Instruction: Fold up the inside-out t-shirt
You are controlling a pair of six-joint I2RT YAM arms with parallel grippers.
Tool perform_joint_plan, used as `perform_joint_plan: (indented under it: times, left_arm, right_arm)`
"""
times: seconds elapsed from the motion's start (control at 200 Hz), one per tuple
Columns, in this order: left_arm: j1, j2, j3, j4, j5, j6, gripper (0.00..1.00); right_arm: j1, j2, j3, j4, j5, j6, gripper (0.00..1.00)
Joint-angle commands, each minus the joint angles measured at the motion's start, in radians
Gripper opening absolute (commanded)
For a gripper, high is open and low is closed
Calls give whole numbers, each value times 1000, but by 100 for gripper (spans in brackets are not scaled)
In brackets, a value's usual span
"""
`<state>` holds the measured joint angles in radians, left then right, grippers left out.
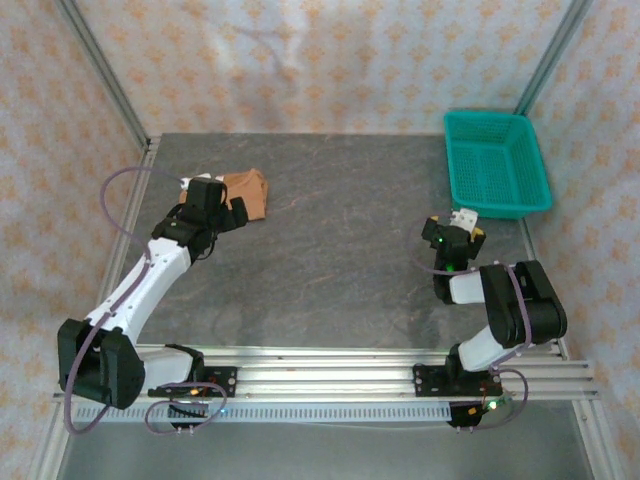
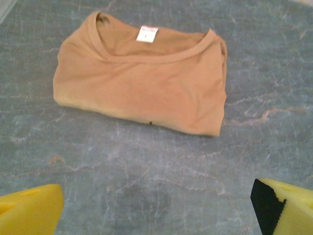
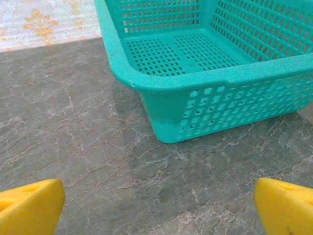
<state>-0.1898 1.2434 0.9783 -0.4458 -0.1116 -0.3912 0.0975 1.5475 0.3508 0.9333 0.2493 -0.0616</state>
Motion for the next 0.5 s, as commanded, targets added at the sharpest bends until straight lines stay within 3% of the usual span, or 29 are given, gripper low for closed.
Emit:
perform_joint_plan:
  times: [0.0,0.395,0.495]
  left_arm:
    - [0,26,-22,151,-17,56,100]
    - [0,22,-287,480,-139,358,100]
    - [1,12,-442,725,-133,463,100]
  right_arm:
    - [-3,11,15,16,-11,2,99]
    - [-5,7,18,6,-15,3,99]
    - [-6,8,19,5,-15,3,99]
